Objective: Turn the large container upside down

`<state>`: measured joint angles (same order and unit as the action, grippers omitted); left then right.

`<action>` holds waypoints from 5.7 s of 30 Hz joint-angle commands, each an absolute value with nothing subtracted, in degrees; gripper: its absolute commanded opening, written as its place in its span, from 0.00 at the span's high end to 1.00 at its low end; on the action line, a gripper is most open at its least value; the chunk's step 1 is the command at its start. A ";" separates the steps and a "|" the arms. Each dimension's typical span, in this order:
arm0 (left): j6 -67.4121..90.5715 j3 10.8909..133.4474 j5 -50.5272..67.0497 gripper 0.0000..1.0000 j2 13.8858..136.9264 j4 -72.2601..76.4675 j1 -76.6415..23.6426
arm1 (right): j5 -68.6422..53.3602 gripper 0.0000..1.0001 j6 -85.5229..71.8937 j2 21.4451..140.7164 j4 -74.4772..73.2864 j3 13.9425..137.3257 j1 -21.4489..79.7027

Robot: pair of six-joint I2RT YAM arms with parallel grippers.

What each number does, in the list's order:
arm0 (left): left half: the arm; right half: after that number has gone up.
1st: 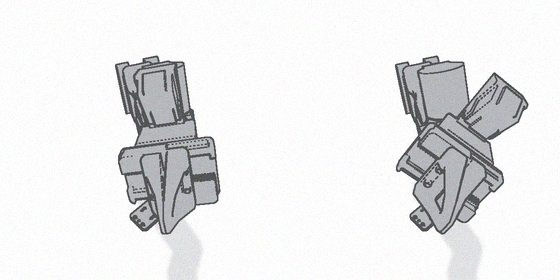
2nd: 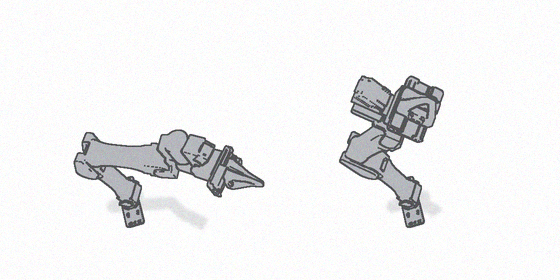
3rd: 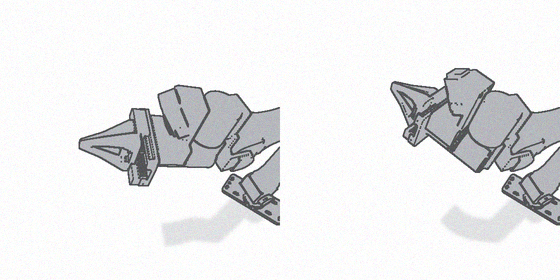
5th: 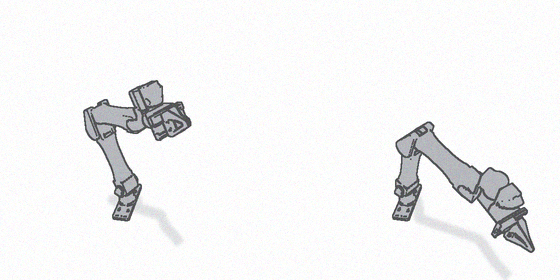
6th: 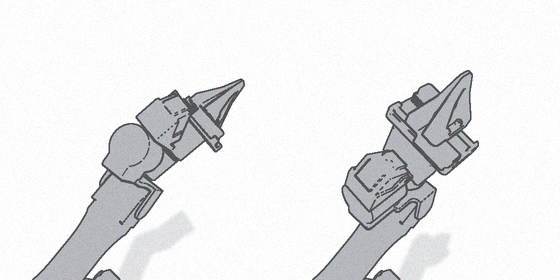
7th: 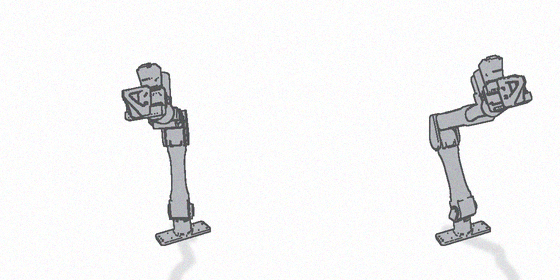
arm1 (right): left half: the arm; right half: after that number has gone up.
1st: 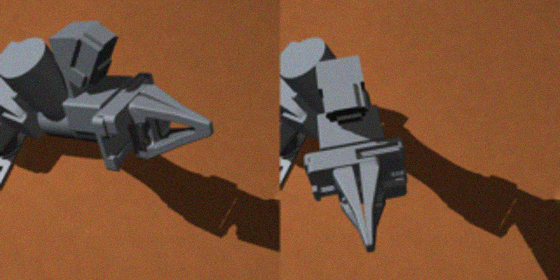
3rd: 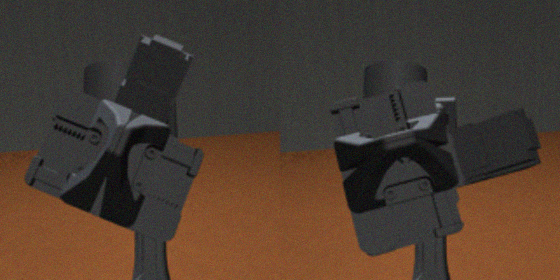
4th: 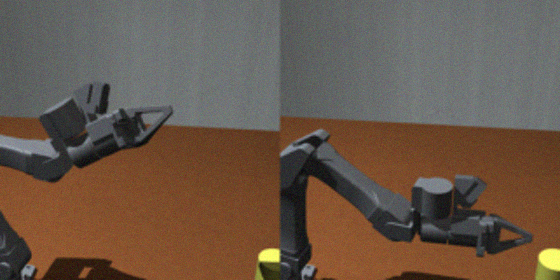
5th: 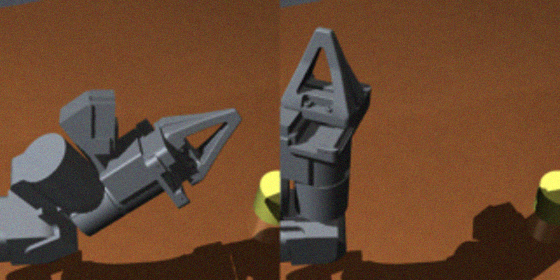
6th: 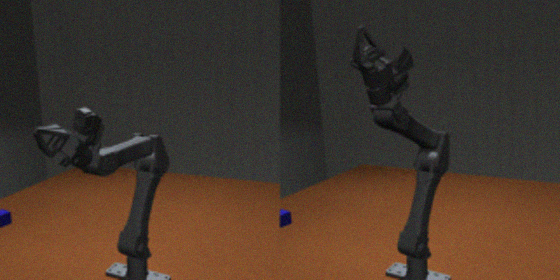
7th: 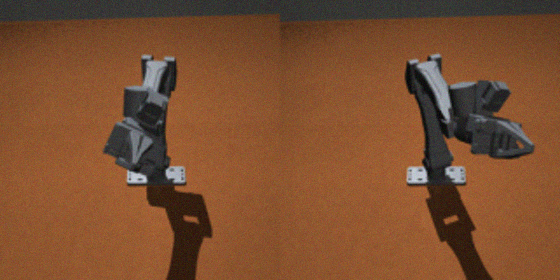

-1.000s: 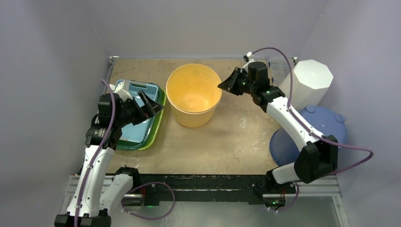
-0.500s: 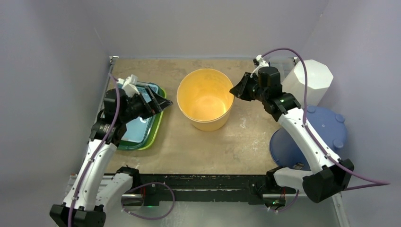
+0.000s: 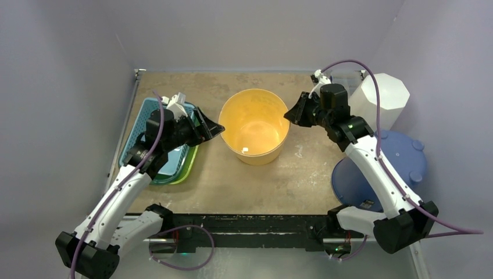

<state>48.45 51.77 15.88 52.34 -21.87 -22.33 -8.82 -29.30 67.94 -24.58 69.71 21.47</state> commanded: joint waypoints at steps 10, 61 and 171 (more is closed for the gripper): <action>49.45 48.46 15.22 0.42 55.31 -14.20 -25.07 | -14.22 0.93 -20.92 68.33 -27.44 74.25 21.97; 44.74 46.01 10.86 1.00 53.22 -23.60 -25.41 | -28.97 0.12 -34.71 65.34 -14.85 72.92 22.55; 47.06 46.36 7.91 0.47 51.47 -24.77 -25.40 | 2.80 1.00 -20.49 76.35 -45.25 96.40 41.91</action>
<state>46.98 45.15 7.49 52.38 -26.39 -25.21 -2.66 -22.52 75.94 -43.83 92.51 41.30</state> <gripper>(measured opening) 0.527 0.251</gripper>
